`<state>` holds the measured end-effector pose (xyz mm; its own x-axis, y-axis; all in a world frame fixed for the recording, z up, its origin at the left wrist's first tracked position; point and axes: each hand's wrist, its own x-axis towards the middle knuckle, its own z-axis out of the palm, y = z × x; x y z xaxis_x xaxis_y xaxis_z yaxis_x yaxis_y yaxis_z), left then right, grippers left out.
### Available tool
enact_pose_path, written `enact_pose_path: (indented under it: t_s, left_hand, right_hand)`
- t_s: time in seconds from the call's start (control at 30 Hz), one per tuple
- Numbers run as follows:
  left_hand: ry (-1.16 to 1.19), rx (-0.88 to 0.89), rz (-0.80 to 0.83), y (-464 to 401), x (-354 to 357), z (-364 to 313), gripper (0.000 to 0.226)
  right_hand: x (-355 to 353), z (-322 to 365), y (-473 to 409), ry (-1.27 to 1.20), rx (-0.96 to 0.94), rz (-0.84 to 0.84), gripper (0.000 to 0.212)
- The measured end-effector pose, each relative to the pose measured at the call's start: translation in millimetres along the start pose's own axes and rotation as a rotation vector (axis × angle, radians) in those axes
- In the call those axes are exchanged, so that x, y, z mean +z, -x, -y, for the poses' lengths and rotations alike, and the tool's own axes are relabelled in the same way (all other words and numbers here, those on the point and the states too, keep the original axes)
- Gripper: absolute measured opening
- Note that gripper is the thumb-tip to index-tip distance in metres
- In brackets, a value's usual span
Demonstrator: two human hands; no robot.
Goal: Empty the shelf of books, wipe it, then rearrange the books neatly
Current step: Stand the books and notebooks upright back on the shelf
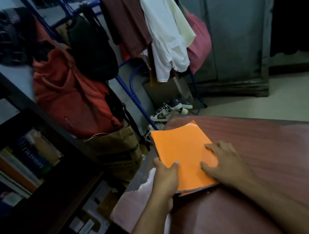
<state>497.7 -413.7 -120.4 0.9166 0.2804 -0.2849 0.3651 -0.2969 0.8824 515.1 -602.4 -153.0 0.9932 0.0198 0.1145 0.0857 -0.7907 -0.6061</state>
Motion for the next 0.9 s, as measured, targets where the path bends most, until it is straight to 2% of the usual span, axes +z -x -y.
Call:
enact_pose_path:
  t_s: [0.07, 0.13, 0.2, 0.33, 0.43, 0.6, 0.7, 0.8, 0.9]
  left_hand:
    - [0.073, 0.043, -0.032, 17, -10, 11, 0.048]
    - [0.15, 0.081, -0.101, 30, -29, 30, 0.057]
    - [0.281, 0.117, -0.167, 45, -49, 46, 0.06]
    - [0.41, 0.116, -0.218, 82, -103, 77, 0.086]
    - [0.475, 0.093, -0.287, 98, -134, 97, 0.085]
    - [0.534, 0.159, -0.433, 118, -197, 109, 0.082]
    - [0.532, 0.196, -0.569, 135, -247, 109, 0.075]
    - [0.533, 0.198, -0.77, 158, -297, 114, 0.07]
    - [0.571, 0.102, -0.935, 172, -338, 135, 0.069]
  right_hand:
    - [-1, 6, 8, -0.067, -0.027, 0.048, 0.068]
    - [1, 19, 20, -0.079, -0.094, 0.095, 0.058]
    - [3, 36, 29, -0.127, -0.14, 0.151, 0.056]
    - [26, 81, 47, -0.192, -0.231, 0.285, 0.055]
    - [49, 116, 59, -0.242, -0.274, 0.316, 0.05]
    - [72, 183, 81, -0.312, -0.42, 0.326, 0.041]
    - [81, 234, 92, -0.354, -0.553, 0.345, 0.045]
    - [95, 297, 98, -0.355, -0.728, 0.441, 0.053]
    - [118, 356, 111, -0.319, -0.816, 0.595, 0.054]
